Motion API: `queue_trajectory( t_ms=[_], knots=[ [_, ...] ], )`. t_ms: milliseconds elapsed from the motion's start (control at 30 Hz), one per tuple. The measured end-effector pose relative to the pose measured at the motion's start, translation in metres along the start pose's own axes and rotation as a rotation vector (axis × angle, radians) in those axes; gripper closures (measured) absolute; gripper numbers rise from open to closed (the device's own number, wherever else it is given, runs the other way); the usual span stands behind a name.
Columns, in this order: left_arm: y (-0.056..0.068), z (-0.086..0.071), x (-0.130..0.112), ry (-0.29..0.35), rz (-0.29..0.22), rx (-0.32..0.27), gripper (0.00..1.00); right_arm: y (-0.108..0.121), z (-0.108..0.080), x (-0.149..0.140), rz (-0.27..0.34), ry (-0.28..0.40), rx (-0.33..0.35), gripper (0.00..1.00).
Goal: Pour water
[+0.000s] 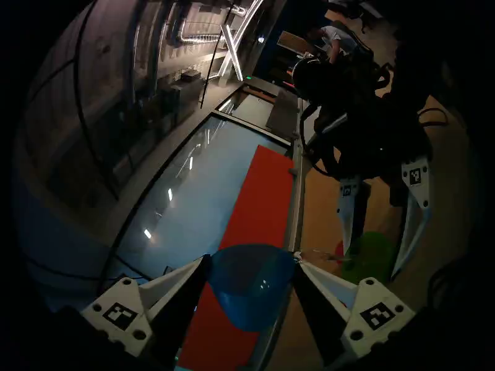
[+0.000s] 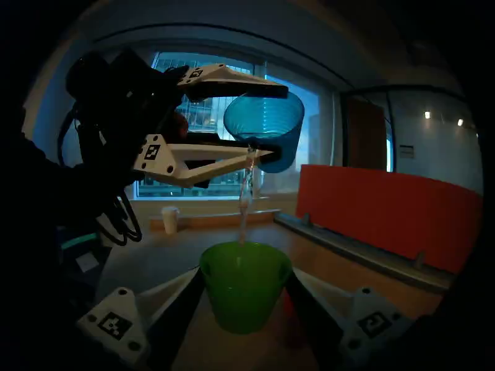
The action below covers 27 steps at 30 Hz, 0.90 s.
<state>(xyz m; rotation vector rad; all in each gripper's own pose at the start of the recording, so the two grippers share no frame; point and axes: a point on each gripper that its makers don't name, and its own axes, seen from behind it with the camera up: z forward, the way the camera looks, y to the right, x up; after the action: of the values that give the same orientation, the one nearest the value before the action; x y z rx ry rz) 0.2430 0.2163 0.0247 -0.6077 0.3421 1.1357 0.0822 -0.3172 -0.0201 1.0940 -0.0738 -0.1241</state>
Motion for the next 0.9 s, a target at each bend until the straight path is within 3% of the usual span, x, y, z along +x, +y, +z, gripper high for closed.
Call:
queue_trajectory(
  t_ms=[900],
  knots=[
    [-0.013, -0.002, 0.006, -0.002, 0.093, 0.027, 0.10, 0.002, -0.005, 0.002, -0.007, 0.009, -0.003, 0.10]
  ],
)
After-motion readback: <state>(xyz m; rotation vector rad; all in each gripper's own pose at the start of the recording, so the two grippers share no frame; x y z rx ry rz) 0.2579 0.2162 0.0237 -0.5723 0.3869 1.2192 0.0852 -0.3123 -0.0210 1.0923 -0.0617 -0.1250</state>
